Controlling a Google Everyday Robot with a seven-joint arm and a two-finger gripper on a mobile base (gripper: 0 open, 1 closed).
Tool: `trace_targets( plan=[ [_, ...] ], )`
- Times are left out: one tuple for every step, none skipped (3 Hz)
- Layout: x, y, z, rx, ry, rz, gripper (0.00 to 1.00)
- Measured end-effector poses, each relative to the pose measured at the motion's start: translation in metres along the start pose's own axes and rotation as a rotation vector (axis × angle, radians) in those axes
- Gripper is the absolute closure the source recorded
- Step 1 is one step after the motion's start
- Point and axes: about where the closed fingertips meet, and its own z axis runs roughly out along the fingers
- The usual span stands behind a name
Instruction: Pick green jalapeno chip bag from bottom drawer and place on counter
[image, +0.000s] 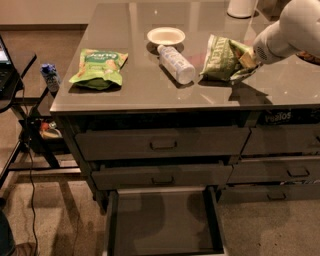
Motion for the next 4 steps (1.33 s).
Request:
trace_targets(
  plan=[
    [0.0000, 0.0000, 0.0000, 0.000, 0.000, 0.000, 0.58],
    [0.0000, 0.0000, 0.0000, 0.000, 0.000, 0.000, 0.35],
    [0.0000, 0.0001, 0.0001, 0.000, 0.000, 0.000, 0.11],
    [0.0000, 0.0002, 0.0001, 0.000, 0.000, 0.000, 0.00]
  ],
)
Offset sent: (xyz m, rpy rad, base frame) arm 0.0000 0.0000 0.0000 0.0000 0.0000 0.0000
